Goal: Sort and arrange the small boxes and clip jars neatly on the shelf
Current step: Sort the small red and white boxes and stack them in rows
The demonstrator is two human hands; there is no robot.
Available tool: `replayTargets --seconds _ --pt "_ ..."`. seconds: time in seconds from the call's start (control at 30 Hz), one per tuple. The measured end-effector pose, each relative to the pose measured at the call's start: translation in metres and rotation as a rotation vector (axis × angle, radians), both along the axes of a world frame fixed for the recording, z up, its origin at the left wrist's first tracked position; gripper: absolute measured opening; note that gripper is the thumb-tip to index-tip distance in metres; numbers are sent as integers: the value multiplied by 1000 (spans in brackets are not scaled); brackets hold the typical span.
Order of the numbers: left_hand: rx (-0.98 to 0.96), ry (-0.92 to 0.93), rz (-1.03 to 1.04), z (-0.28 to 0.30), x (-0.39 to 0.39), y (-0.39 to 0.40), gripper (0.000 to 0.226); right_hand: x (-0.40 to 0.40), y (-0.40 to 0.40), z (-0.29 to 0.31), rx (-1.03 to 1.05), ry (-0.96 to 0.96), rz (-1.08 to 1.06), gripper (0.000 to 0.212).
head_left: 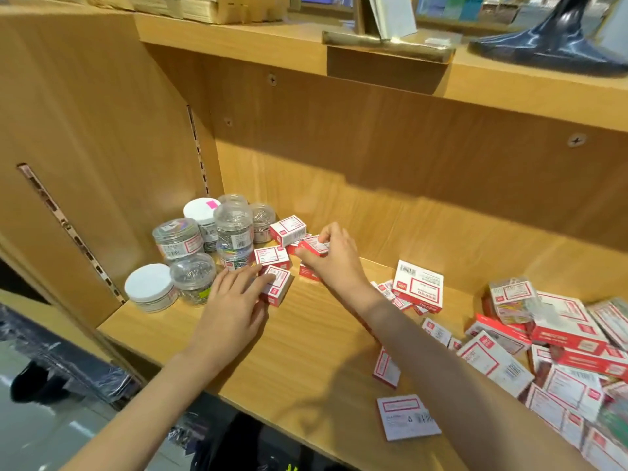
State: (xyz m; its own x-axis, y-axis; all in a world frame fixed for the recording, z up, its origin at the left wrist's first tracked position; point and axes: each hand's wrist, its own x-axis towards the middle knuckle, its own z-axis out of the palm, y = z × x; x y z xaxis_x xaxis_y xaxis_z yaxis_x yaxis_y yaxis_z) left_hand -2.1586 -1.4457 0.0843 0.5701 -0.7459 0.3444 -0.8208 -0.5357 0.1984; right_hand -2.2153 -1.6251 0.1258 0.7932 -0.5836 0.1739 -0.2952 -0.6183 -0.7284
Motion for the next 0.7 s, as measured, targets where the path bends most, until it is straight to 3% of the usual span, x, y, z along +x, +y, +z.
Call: replayTargets --seconds 0.2,0.4,0.53,0.6,0.7 --pt "-196 109 -80 1 2 5 37 -2 12 -2 35 -22 117 9" --pt "-234 94 -171 3 -6 -4 40 -72 -38 10 -125 36 -47 15" --pt "-261 151 -267 1 -16 -21 37 -111 -58 -1 -298 335 116 33" --pt "-257 154 -304 -1 -22 -29 38 -122 -54 -5 -311 375 130 45" --pt "-243 168 -362 -1 -32 -38 39 -133 -46 -7 -361 320 93 38"
